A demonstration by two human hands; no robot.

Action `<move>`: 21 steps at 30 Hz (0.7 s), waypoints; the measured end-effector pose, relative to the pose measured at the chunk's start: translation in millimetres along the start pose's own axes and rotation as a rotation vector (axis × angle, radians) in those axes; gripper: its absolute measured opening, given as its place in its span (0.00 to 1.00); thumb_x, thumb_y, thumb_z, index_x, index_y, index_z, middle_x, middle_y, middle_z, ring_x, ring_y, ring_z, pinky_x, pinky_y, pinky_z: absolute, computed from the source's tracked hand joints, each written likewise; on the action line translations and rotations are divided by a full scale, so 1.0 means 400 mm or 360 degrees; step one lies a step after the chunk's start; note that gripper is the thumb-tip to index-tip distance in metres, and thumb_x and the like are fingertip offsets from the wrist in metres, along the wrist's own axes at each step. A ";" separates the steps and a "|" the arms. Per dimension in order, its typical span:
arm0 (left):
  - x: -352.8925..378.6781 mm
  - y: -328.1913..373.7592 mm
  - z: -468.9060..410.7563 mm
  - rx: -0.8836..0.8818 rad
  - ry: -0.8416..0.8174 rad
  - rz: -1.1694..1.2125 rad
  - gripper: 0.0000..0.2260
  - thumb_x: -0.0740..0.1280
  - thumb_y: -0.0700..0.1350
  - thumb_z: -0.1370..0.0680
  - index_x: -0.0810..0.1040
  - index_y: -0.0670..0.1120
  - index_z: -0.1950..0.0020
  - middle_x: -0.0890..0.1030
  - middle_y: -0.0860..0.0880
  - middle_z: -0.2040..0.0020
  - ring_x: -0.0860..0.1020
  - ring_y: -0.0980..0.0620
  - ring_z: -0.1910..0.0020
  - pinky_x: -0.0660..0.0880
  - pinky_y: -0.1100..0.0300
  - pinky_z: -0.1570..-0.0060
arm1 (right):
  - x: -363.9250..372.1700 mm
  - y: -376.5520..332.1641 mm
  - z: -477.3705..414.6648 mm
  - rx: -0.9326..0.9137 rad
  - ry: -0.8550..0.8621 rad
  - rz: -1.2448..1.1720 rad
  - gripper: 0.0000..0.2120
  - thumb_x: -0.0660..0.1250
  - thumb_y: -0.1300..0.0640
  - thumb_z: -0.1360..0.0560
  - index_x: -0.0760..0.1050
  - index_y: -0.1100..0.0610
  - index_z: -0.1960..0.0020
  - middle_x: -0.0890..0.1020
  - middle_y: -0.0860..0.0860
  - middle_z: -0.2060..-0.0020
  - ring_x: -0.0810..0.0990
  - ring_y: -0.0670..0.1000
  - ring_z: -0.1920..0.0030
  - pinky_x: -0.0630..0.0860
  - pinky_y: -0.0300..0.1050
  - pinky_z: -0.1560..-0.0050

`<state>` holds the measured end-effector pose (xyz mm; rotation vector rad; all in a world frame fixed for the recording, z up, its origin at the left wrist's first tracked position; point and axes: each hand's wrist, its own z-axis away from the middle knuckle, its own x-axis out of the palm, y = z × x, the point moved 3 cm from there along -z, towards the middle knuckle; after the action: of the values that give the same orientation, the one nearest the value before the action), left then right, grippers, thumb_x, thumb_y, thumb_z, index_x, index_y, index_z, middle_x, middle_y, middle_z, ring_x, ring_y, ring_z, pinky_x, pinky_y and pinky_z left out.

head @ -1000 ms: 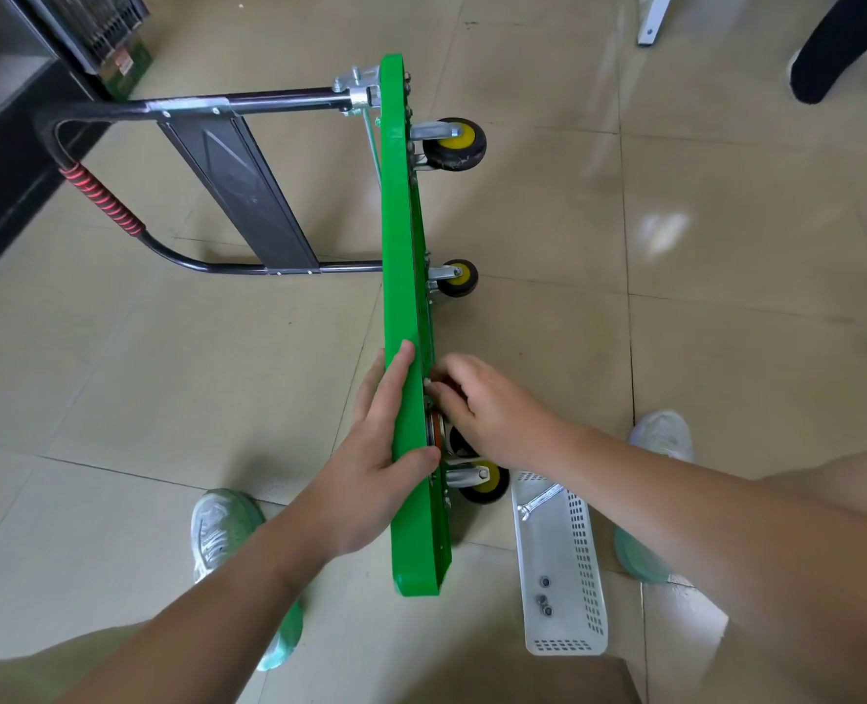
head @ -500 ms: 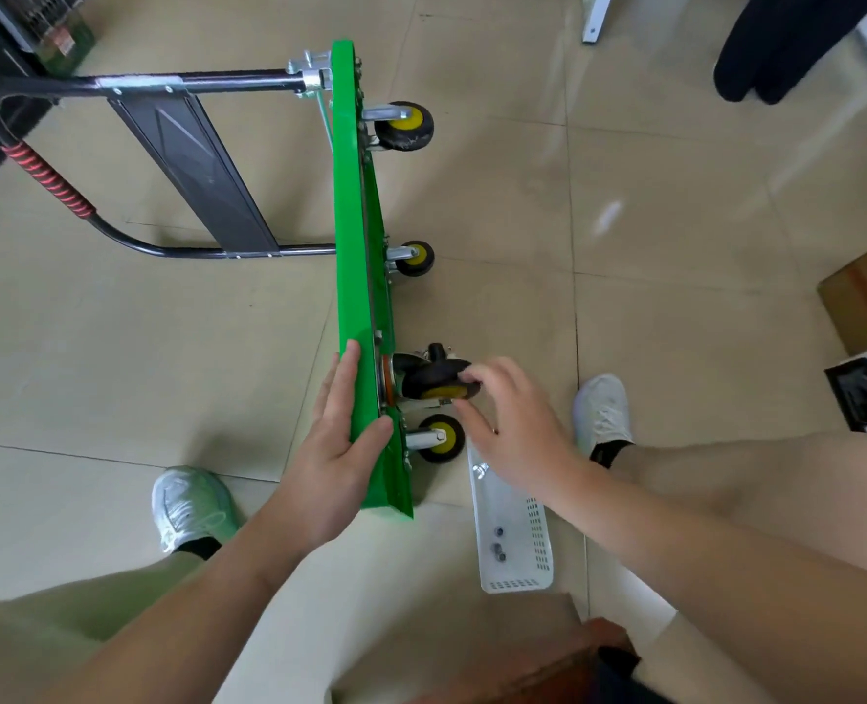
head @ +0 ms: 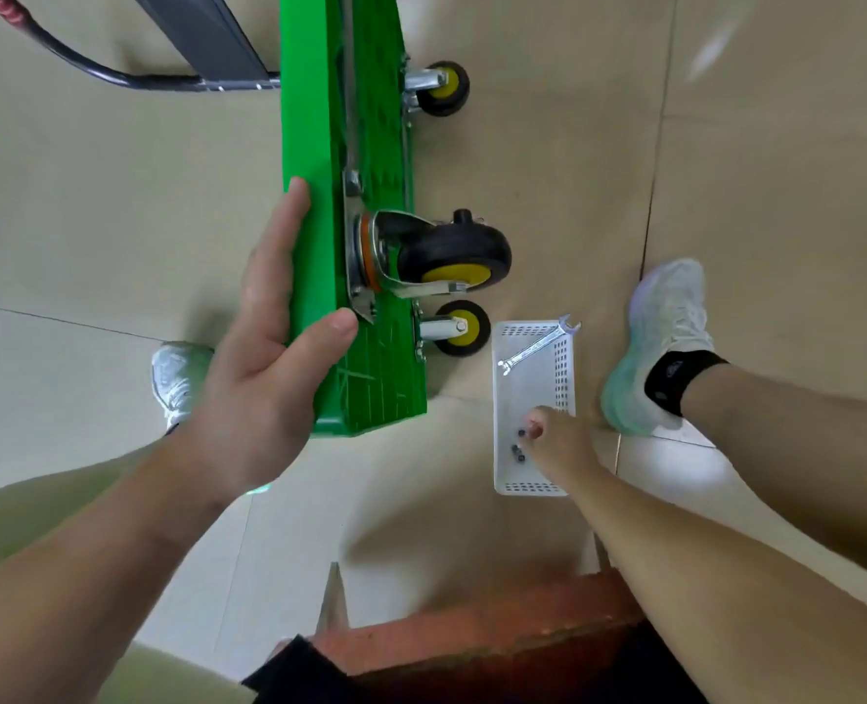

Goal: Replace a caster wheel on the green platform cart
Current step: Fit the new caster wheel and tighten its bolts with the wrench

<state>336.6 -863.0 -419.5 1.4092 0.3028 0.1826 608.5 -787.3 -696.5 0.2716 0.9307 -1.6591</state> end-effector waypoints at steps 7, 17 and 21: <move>-0.007 -0.016 0.006 -0.0163 0.0173 0.0078 0.44 0.74 0.52 0.25 0.52 0.50 0.15 0.70 0.46 0.22 0.76 0.44 0.29 0.81 0.39 0.43 | 0.121 0.053 -0.074 0.0338 0.0129 -0.0068 0.05 0.66 0.60 0.23 0.79 0.58 0.48 0.79 0.55 0.57 0.78 0.58 0.51 0.78 0.48 0.51; 0.012 0.002 -0.004 -0.0073 -0.0034 0.0062 0.38 0.61 0.42 0.22 0.46 0.50 0.15 0.62 0.47 0.17 0.65 0.42 0.21 0.68 0.31 0.29 | 0.063 -0.003 -0.069 0.0080 0.0235 -0.0186 0.05 0.70 0.60 0.26 0.79 0.61 0.52 0.84 0.54 0.59 0.81 0.56 0.55 0.73 0.45 0.54; -0.008 -0.011 -0.004 -0.0096 0.0000 0.0009 0.36 0.64 0.47 0.21 0.51 0.61 0.16 0.61 0.49 0.18 0.62 0.40 0.20 0.61 0.30 0.25 | -0.043 -0.095 0.004 -0.0013 0.0245 -0.0344 0.05 0.69 0.55 0.23 0.78 0.56 0.49 0.84 0.50 0.54 0.83 0.50 0.52 0.76 0.44 0.49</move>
<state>332.9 -863.2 -423.9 1.3505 0.2908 0.1950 580.2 -775.2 -668.5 0.3051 1.1137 -1.8518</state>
